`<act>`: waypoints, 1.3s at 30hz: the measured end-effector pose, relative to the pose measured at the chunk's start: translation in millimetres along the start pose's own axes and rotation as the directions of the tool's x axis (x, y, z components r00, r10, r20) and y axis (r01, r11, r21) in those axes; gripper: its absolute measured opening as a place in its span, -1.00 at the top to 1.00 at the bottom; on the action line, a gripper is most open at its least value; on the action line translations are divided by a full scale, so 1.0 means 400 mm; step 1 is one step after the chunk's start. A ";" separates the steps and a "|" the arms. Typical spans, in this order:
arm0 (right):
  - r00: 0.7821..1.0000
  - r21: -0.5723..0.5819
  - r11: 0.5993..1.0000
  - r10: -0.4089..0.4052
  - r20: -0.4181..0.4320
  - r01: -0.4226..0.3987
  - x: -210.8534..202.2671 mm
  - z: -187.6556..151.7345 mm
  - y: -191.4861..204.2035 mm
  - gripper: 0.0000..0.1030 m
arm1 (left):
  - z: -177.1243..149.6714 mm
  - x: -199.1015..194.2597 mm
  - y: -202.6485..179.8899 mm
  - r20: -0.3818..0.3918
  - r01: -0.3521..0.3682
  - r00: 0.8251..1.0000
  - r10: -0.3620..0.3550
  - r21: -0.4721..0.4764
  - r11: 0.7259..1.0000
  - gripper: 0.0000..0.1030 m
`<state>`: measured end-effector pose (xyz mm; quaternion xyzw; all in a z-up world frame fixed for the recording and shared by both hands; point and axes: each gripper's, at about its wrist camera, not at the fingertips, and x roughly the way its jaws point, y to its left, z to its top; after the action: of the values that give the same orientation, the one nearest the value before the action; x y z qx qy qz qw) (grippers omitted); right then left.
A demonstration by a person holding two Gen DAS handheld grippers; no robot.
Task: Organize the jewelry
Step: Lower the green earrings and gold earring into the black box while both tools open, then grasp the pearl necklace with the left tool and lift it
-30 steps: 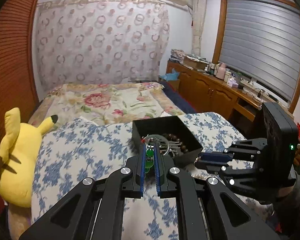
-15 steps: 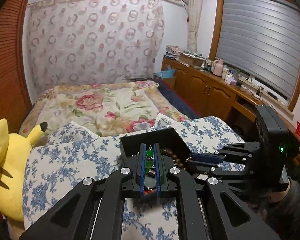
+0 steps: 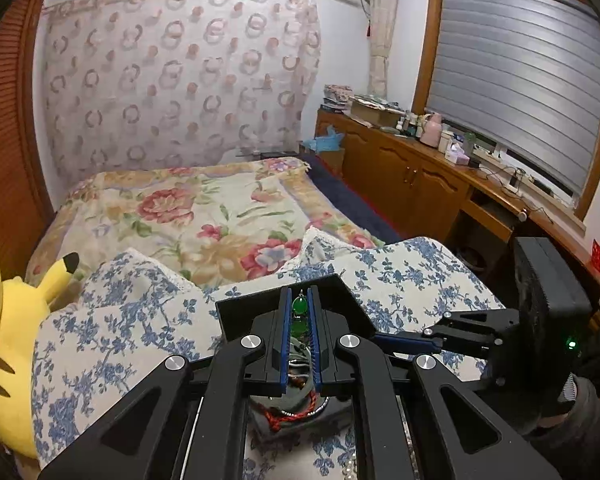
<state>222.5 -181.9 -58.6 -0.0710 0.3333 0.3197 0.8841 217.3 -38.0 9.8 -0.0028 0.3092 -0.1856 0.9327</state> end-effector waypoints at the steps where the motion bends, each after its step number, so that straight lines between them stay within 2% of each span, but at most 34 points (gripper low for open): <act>1: 1.000 0.002 1.000 -0.007 0.003 0.007 -0.002 -0.001 -0.002 0.46 | 0.000 0.001 0.000 -0.003 0.000 1.000 0.000 -0.003 1.000 0.86; 7: 0.999 0.024 0.999 -0.031 0.018 0.030 -0.020 0.002 -0.018 0.46 | -0.029 0.049 0.015 -0.060 -0.010 0.998 0.009 -0.022 1.000 0.85; 12: 0.998 0.029 0.998 -0.049 0.028 0.048 -0.034 0.006 -0.019 0.46 | -0.051 0.039 0.021 -0.064 -0.015 0.998 0.013 -0.020 1.000 0.47; 14: 0.998 0.028 0.998 -0.055 0.035 0.054 -0.044 0.008 -0.015 0.46 | -0.060 0.024 0.023 -0.059 -0.018 0.998 0.016 -0.022 1.000 0.39; 20: 0.996 0.013 0.997 -0.077 0.049 0.077 -0.090 -0.003 0.011 0.46 | -0.102 -0.026 0.020 -0.057 -0.030 0.998 0.029 -0.017 0.999 0.26; 25: 0.996 -0.006 0.996 -0.084 0.029 0.084 -0.120 -0.050 0.043 0.46 | -0.160 -0.066 0.014 -0.072 -0.039 0.997 0.037 -0.016 0.999 0.23; 27: 0.996 -0.014 0.996 -0.085 0.012 0.085 -0.126 -0.075 0.056 0.46 | -0.189 -0.080 0.015 -0.079 -0.040 0.996 0.039 -0.018 0.999 0.07; 39: 0.994 0.018 0.994 -0.104 -0.040 0.105 -0.167 -0.187 0.084 0.46 | -0.315 -0.103 -0.015 -0.145 -0.031 0.989 0.026 -0.028 0.999 0.06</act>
<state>122.7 -215.3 -70.8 -0.0858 0.3496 0.2680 0.8936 112.0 -15.4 -67.9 0.0010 0.3787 -0.1672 0.9103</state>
